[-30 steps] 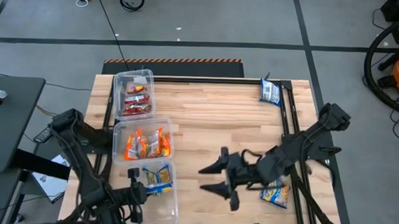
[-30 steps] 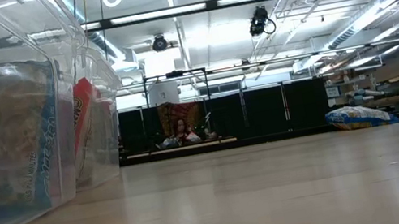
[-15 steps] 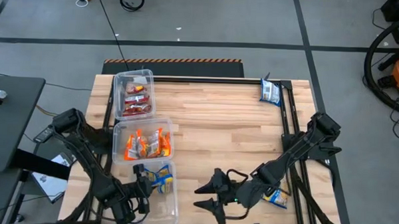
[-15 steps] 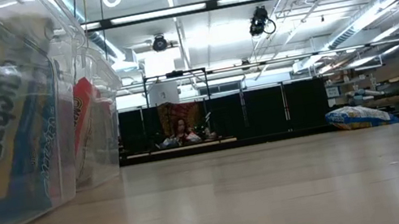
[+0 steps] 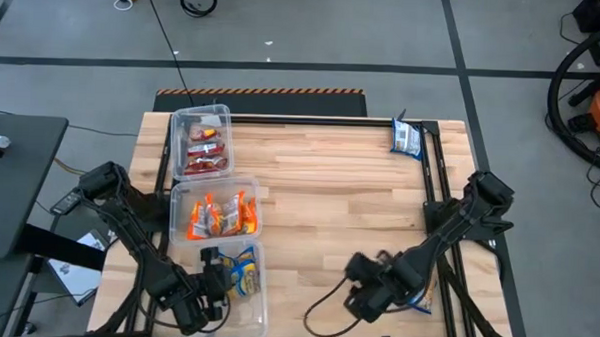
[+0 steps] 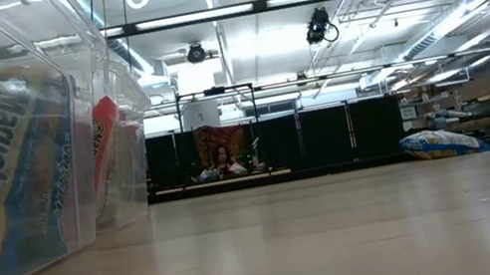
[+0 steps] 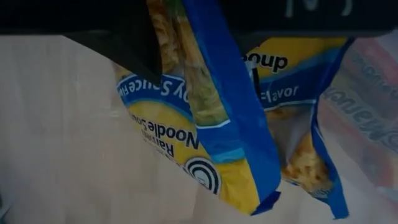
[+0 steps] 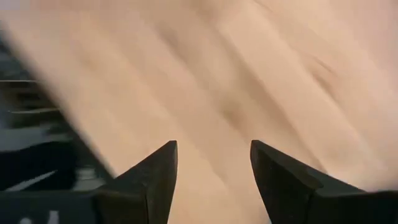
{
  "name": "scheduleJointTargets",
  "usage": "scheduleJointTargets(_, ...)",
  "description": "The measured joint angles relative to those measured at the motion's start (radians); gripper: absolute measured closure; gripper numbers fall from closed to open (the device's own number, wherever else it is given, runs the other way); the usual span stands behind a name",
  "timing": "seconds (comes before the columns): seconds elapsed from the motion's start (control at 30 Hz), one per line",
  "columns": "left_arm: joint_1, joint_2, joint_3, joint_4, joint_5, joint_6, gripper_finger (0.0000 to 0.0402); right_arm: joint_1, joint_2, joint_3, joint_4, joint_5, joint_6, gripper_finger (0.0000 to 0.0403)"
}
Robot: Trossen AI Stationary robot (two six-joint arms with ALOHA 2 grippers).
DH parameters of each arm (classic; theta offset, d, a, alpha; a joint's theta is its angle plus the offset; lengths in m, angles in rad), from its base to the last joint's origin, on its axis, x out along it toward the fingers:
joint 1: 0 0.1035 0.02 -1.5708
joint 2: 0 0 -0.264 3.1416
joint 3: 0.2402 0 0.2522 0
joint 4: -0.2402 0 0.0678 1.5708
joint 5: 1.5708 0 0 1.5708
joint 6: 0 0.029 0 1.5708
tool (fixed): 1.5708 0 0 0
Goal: Sort Maruchan noodles
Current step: Put the blue noodle pack into the bottom transparent bin
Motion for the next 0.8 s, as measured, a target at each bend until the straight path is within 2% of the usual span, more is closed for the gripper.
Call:
scheduleJointTargets(0.13,0.007,0.000,0.017,-0.032,0.040,-0.015,0.0267,0.042,-0.002,0.000,-0.251,-0.051,0.136,0.0195)
scheduleJointTargets(0.23,0.017,0.000,0.073,-0.148,0.070,-0.025,0.0261,0.094,-0.017,0.000,-0.416,-0.054,0.259,0.0196)
scheduleJointTargets(0.33,0.032,0.000,0.123,-0.258,0.088,-0.026,0.0260,0.149,-0.036,0.000,-0.479,-0.088,0.288,0.0198)
scheduleJointTargets(0.5,0.061,0.000,0.184,-0.361,0.087,-0.006,0.0260,0.226,-0.043,0.000,-0.480,-0.200,0.319,0.0198)
scheduleJointTargets(0.63,0.087,0.000,0.256,-0.425,0.099,0.048,0.0260,0.296,-0.051,-0.009,-0.470,-0.255,0.464,0.0198)
scheduleJointTargets(0.73,0.104,0.000,0.333,-0.489,0.111,0.075,0.0260,0.331,-0.102,-0.074,-0.350,-0.337,0.587,0.0198)
scheduleJointTargets(0.8,0.109,0.000,0.398,-0.533,0.104,0.091,0.0260,0.352,-0.142,-0.145,-0.218,-0.354,0.652,0.0198)
